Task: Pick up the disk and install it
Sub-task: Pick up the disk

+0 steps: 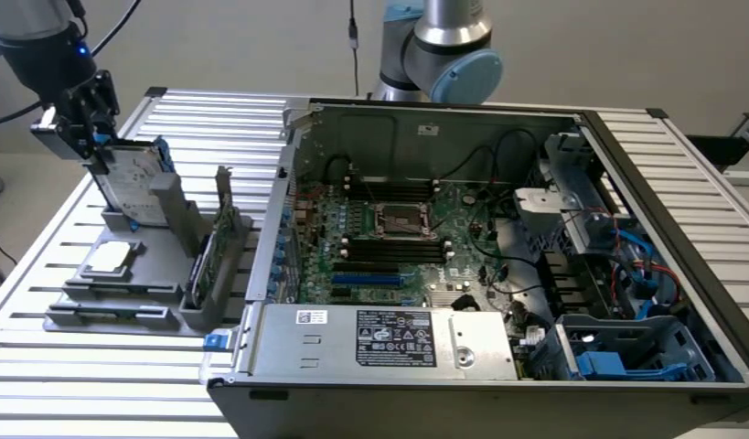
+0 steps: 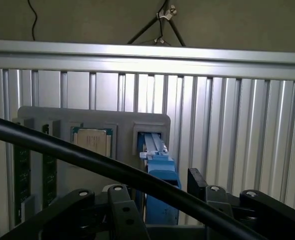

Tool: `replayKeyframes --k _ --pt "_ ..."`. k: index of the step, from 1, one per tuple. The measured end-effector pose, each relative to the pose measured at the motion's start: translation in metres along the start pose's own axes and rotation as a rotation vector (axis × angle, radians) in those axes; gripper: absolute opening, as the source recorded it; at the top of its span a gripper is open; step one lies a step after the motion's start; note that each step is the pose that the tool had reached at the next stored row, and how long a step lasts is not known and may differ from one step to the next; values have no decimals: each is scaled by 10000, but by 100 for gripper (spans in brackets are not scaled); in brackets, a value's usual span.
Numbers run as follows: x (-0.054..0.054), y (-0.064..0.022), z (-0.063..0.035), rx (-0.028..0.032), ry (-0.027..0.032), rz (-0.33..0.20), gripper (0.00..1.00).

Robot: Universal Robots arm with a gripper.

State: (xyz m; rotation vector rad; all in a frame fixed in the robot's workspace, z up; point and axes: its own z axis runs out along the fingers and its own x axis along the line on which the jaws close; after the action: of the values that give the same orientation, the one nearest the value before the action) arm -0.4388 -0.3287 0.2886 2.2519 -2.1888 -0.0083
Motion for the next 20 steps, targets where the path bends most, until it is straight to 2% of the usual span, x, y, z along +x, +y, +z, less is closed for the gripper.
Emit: replayKeyframes --k 20 --pt "-7 0 13 0 0 159 54"
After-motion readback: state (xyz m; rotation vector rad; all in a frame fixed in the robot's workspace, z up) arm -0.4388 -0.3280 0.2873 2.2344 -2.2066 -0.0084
